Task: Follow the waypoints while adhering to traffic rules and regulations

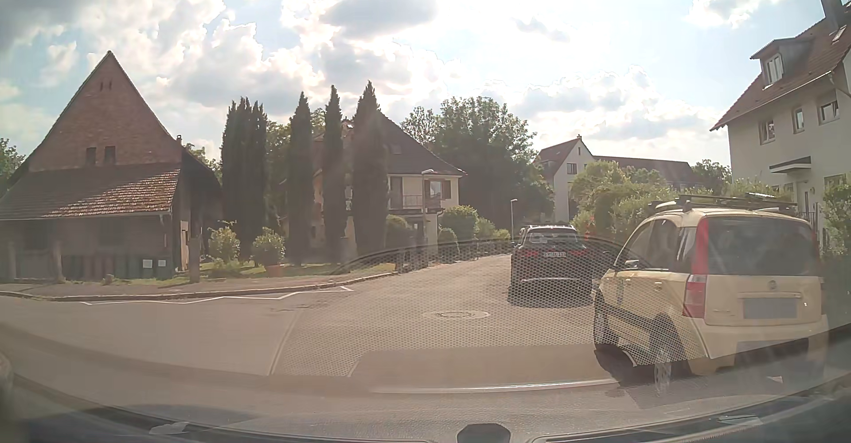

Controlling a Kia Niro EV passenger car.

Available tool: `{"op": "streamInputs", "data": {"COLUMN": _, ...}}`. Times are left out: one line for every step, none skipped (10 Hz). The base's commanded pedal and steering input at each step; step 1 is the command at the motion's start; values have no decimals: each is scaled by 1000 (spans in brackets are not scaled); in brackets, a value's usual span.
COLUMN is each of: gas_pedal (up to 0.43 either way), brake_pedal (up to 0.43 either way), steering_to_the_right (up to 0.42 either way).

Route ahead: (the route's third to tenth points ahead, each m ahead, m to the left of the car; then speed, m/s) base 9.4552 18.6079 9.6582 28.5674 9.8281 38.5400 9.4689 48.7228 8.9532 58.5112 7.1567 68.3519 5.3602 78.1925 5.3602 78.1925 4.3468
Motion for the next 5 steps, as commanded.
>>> {"op": "streamInputs", "data": {"gas_pedal": 0, "brake_pedal": 177, "steering_to_the_right": 47}}
{"op": "streamInputs", "data": {"gas_pedal": 0, "brake_pedal": 189, "steering_to_the_right": 22}}
{"op": "streamInputs", "data": {"gas_pedal": 0, "brake_pedal": 195, "steering_to_the_right": 0}}
{"op": "streamInputs", "data": {"gas_pedal": 0, "brake_pedal": 201, "steering_to_the_right": -25}}
{"op": "streamInputs", "data": {"gas_pedal": 0, "brake_pedal": 207, "steering_to_the_right": -55}}
